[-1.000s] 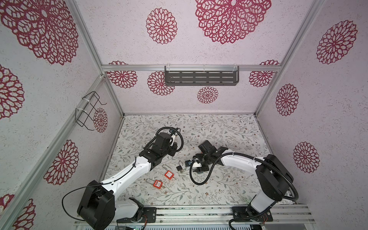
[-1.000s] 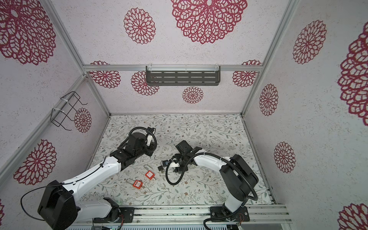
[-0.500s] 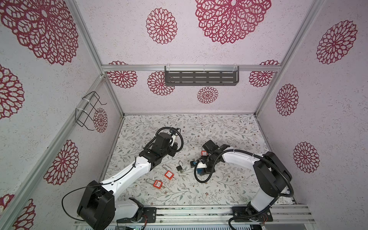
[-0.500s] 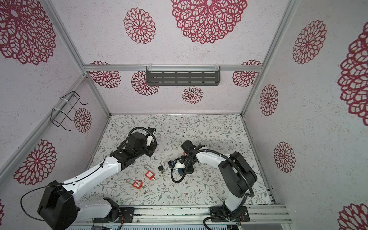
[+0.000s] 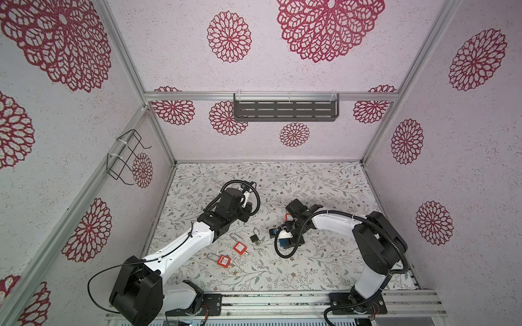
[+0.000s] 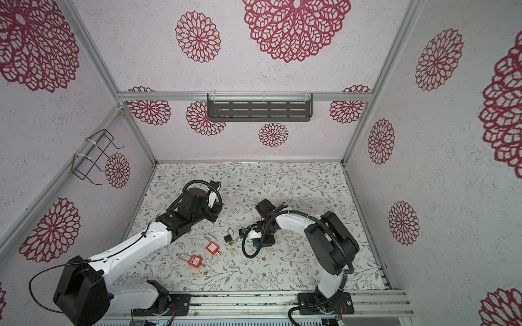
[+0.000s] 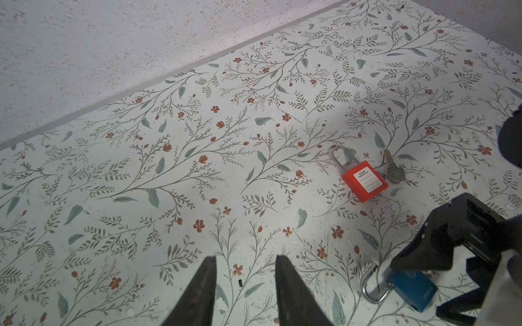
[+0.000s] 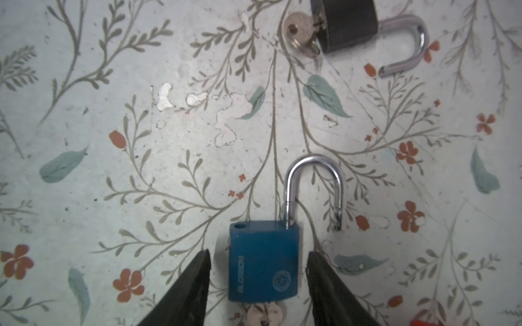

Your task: Lock with the key

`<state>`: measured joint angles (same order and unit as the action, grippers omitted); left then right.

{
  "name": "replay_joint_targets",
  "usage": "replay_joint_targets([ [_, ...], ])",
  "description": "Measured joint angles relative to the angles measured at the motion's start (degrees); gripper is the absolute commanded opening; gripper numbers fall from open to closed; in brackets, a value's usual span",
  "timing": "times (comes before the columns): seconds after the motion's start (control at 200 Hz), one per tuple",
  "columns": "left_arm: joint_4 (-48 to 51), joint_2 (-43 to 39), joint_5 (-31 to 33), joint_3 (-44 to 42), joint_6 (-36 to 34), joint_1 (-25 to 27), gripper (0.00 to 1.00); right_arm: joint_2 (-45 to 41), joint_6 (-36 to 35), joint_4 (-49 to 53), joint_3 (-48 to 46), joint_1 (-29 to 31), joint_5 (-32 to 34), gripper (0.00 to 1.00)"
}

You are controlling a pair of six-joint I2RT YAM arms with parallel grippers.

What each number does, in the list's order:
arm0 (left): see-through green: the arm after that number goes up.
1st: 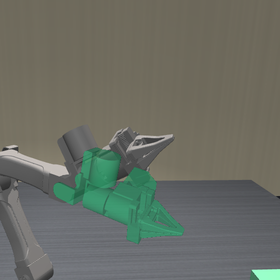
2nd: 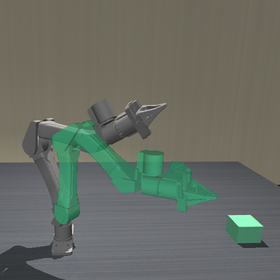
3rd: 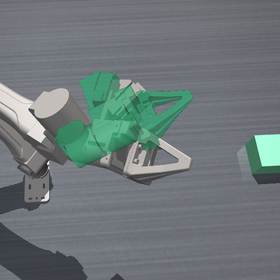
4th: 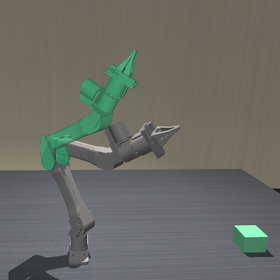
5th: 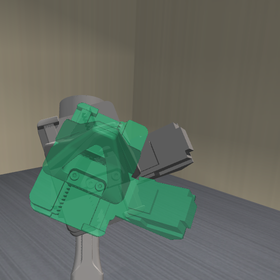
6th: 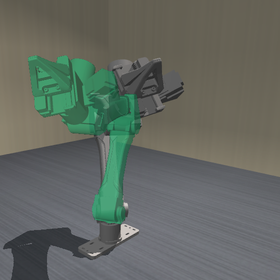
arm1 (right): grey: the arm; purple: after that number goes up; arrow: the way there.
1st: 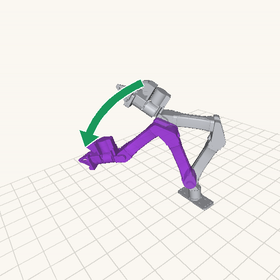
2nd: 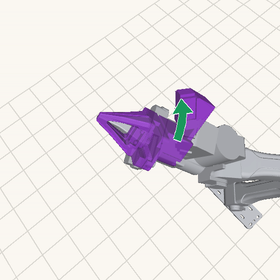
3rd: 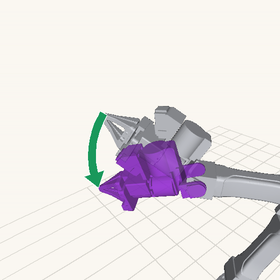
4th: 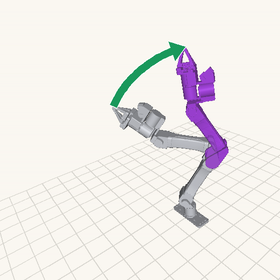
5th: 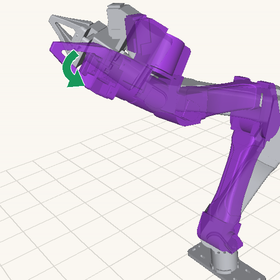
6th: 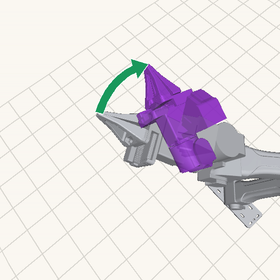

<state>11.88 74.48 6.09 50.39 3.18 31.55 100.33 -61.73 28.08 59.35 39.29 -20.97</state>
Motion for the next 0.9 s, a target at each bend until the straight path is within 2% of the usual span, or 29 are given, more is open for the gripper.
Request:
replay_joint_targets([
  [0.545, 0.0, 0.0, -0.7, 0.0, -0.2, 0.0, 0.38, 3.0, 0.3, 0.5, 2.0, 0.0, 0.4, 0.56],
  [0.901, 1.3, 0.0, -2.9, 0.0, -3.0, 0.0, 0.36, 4.1, -0.3, 3.6, 4.2, 0.8, 2.5, 0.41],
])
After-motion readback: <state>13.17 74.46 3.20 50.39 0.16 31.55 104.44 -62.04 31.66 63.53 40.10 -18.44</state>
